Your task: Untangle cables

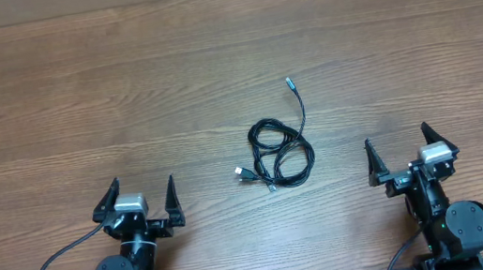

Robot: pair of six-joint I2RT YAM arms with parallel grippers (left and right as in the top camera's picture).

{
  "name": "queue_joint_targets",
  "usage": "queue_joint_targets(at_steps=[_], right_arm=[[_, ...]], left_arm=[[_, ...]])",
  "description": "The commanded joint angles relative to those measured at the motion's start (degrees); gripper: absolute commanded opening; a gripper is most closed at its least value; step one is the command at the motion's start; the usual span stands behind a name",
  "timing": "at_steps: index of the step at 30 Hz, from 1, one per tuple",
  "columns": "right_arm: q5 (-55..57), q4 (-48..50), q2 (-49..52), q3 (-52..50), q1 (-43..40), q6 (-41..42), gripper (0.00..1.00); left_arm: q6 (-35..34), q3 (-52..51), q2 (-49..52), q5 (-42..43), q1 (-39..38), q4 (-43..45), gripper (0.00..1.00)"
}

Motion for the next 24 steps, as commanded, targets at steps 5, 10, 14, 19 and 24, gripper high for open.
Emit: queue_joint_targets(at_steps=[5,10,14,19,24], right_arm=[[0.50,0.24,-0.57,-0.59,0.22,-0.22,1.00],[0.50,0.24,-0.57,-0.59,0.22,-0.22,1.00],[0.50,0.24,-0.57,-0.59,0.22,-0.22,1.00],[0.50,0.24,-0.57,-0.59,0.22,-0.22,1.00],[0.50,0.24,-0.57,-0.59,0.22,-0.22,1.00]], left_arm=[[3.43,8.96,-0.50,-1.22,0.57,-14.34,1.00],[3.06,12.11,-0.50,-0.74,0.57,-18.34,1.00],[2.69,14.05,-0.50,-0.33,0.57,-21.31,1.00],[2.82,15.17,-0.48,-0.68,0.57,-22.82,1.00],[2.84,15.58,1.51,-0.68,0.57,-23.39,1.00]])
